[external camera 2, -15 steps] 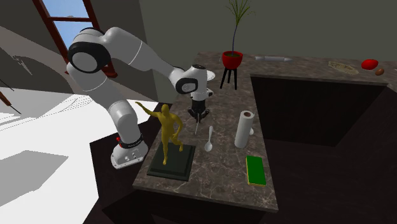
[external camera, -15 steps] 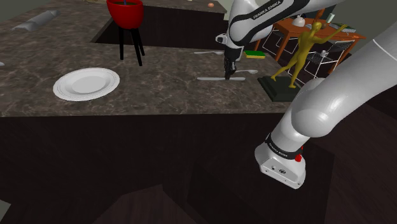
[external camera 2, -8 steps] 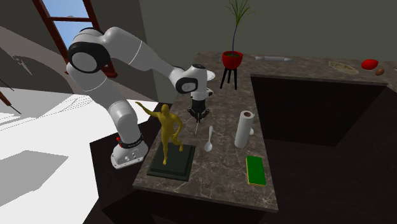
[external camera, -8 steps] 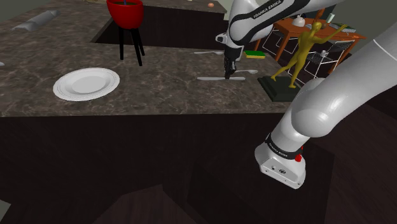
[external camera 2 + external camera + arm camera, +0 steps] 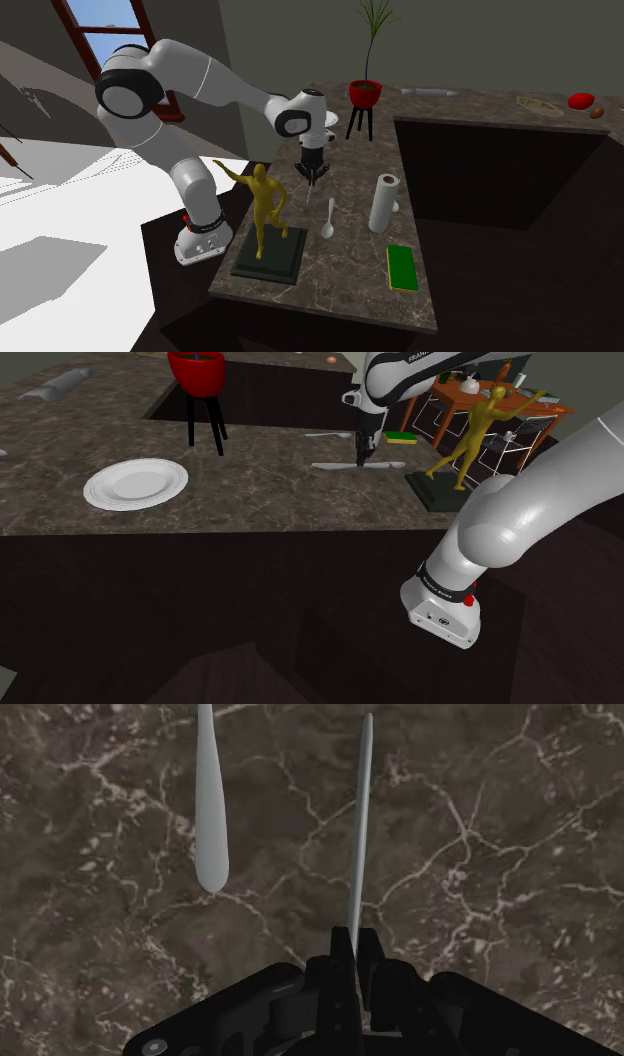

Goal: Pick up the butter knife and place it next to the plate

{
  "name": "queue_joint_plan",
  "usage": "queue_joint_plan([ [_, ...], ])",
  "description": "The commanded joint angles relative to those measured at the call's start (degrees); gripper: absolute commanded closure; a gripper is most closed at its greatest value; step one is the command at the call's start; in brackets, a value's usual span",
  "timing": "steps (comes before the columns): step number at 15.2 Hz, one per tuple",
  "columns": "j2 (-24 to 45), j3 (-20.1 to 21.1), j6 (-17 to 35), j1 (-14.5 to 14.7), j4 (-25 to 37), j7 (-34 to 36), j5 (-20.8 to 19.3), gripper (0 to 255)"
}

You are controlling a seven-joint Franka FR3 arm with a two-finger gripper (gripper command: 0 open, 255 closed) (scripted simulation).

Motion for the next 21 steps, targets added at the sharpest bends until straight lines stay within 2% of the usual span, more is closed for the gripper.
queue_joint_plan([
  [1,-1.0,0.4,-2.1,0.1,1.1,0.2,0.1,255],
  [10,-4.0,1.7,-9.7,0.1,5.8,0.2,0.4,255],
  [21,11.9,8.0,-9.8,7.4,20.4,8.9,7.9,255],
])
